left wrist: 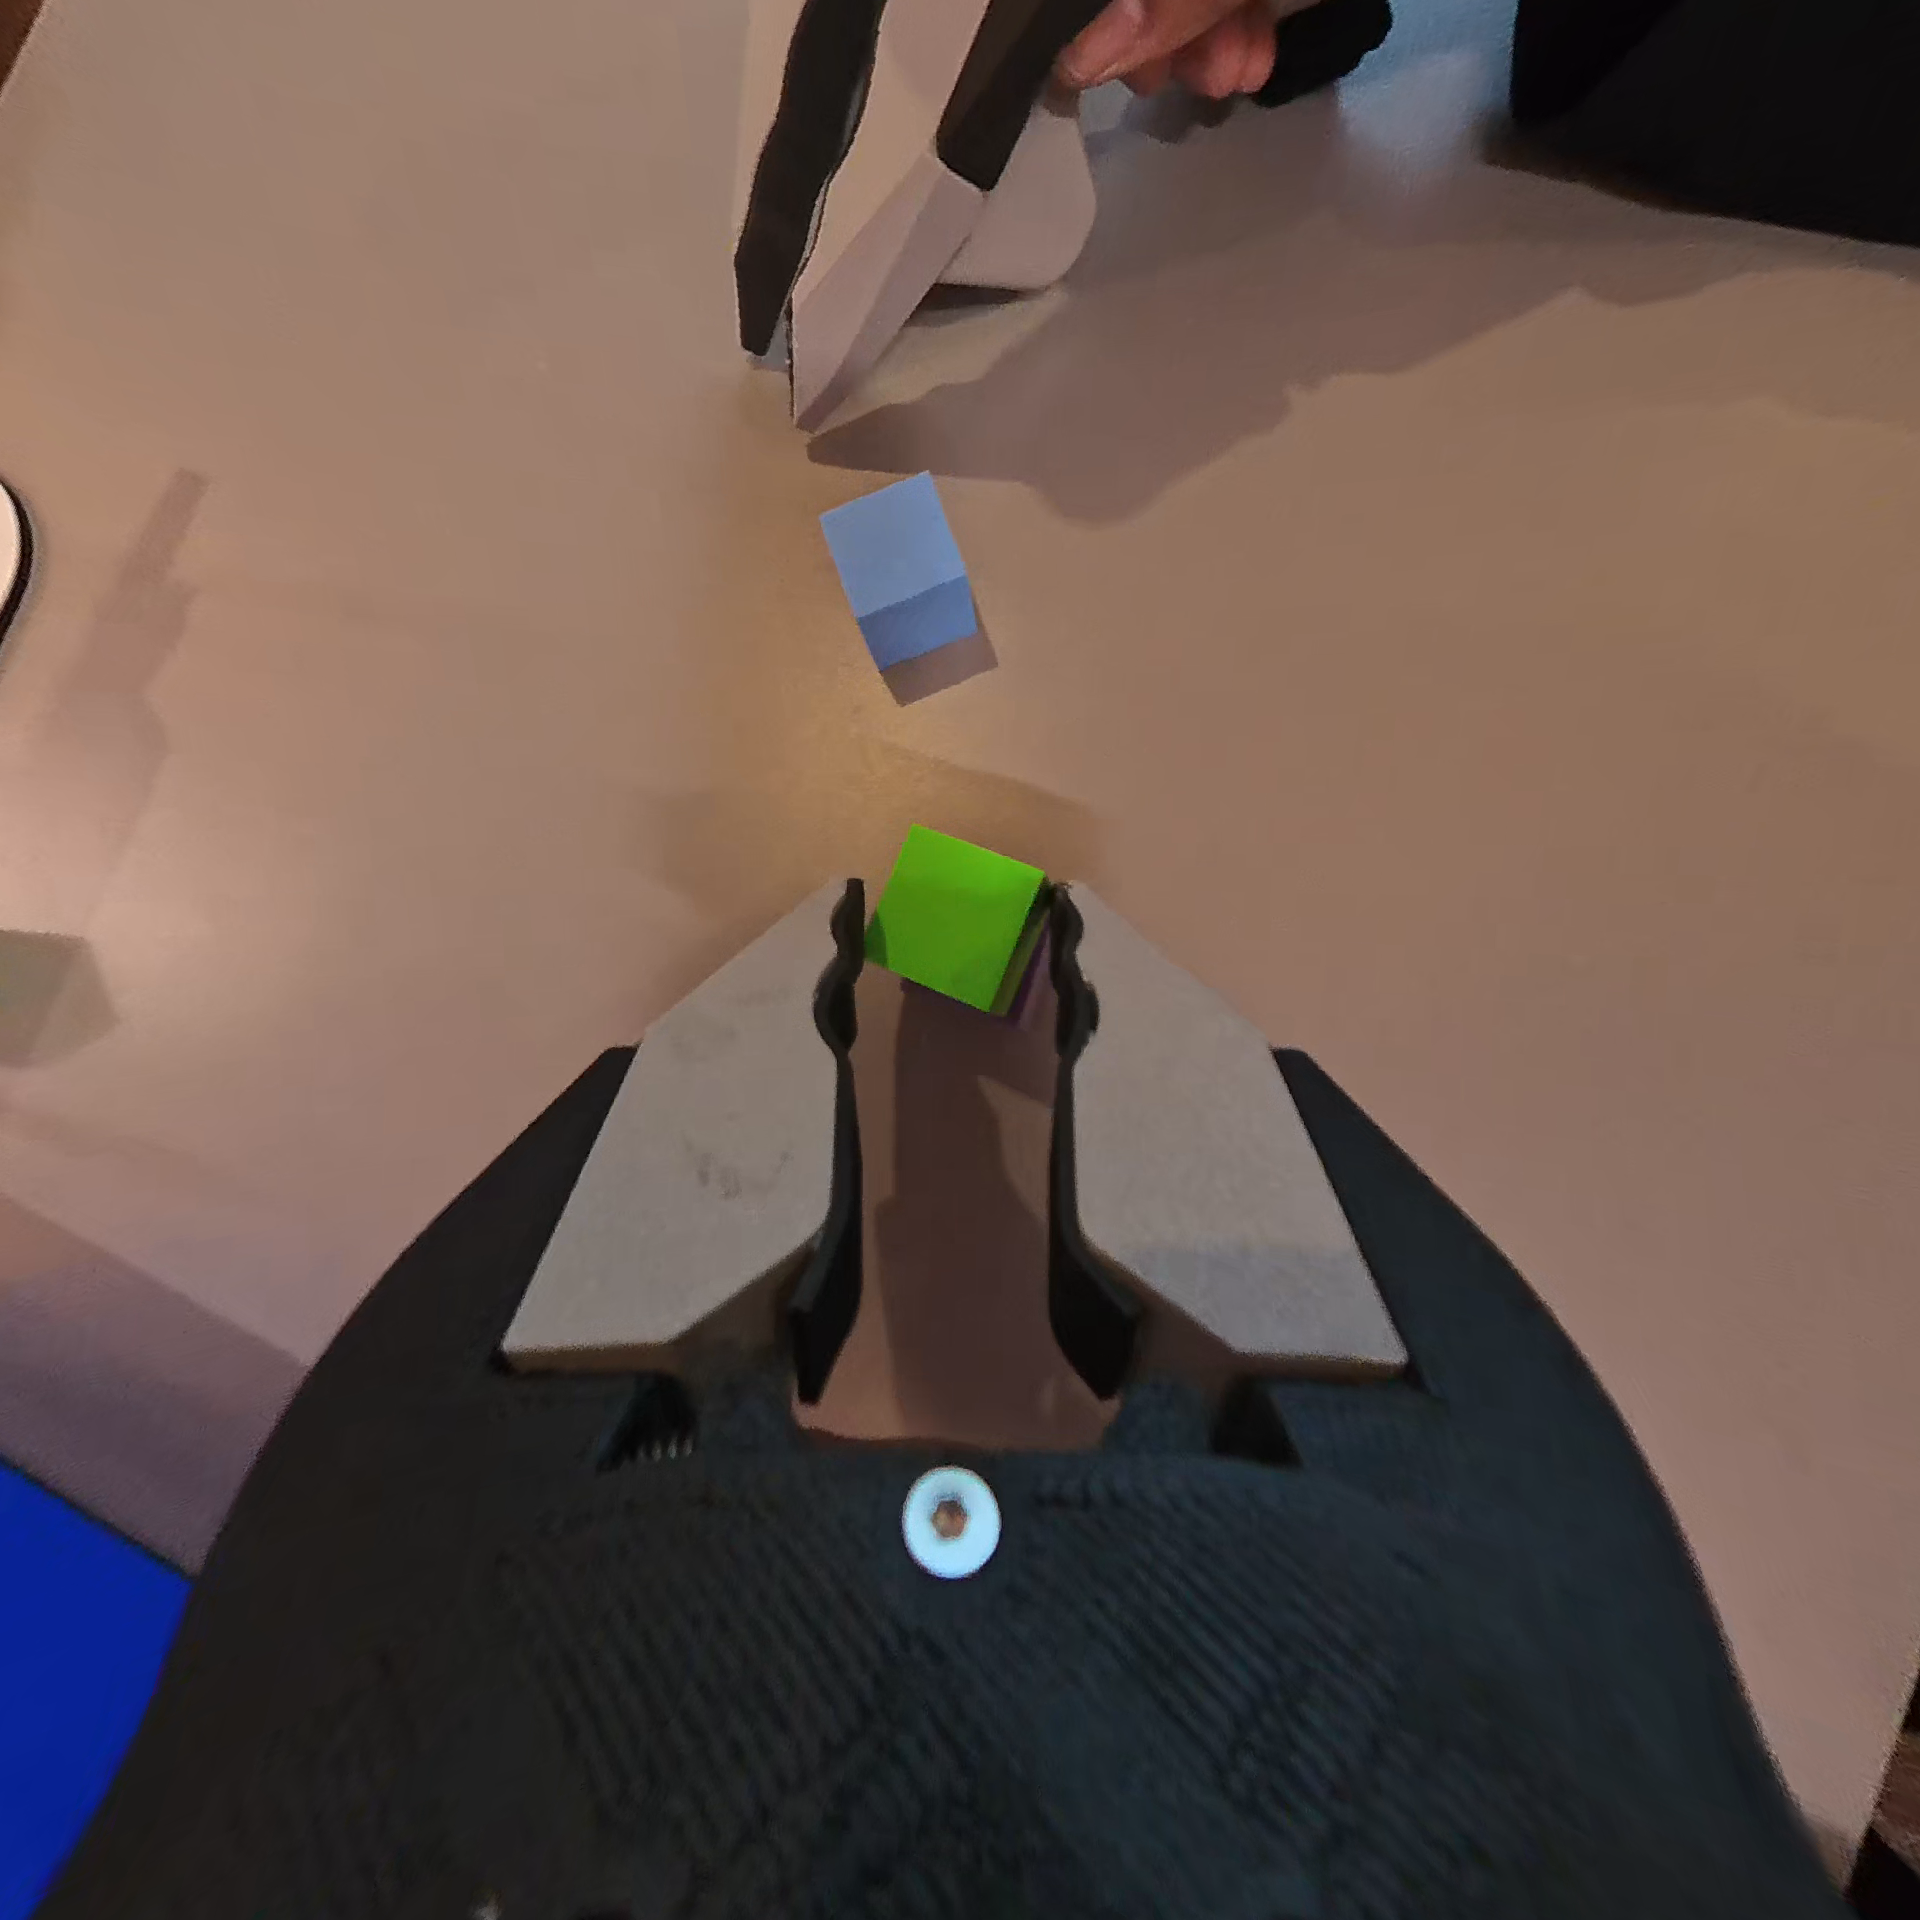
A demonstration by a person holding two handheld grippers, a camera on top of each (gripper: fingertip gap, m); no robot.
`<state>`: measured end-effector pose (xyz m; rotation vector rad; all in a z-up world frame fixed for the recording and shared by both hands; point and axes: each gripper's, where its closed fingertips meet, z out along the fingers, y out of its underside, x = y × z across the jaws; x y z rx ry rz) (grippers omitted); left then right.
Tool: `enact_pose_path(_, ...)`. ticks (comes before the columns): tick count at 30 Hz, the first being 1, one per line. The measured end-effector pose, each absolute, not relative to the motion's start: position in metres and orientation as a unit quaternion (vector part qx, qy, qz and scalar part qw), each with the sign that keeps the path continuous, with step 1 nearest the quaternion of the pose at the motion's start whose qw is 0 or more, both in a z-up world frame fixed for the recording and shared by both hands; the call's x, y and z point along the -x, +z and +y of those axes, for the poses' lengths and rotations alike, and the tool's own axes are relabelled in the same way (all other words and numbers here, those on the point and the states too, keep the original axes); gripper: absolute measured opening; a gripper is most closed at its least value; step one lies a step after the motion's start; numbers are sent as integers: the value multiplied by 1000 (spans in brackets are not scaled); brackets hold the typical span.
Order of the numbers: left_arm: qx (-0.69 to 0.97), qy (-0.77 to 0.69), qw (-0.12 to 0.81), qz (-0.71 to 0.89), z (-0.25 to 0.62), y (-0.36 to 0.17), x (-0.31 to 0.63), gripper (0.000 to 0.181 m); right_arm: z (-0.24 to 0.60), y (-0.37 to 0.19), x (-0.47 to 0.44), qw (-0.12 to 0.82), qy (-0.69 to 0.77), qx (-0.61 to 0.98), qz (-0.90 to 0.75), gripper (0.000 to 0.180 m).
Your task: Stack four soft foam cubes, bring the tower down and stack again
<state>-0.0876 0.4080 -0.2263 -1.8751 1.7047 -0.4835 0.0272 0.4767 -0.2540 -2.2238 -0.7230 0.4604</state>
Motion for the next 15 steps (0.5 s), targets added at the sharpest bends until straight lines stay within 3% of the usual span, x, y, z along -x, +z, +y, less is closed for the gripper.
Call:
enact_pose_path(4,701,-172,286,630,410,-225,89,36,476,-254,-26,369,181,866,-284,23)
enact_pose_path(7,702,-176,291,626,408,-222,88,50,474,-254,-26,365,181,866,-290,25)
enact_pose_path(15,700,-210,322,602,411,-202,99,54,468,-231,-21,383,203,853,-290,30)
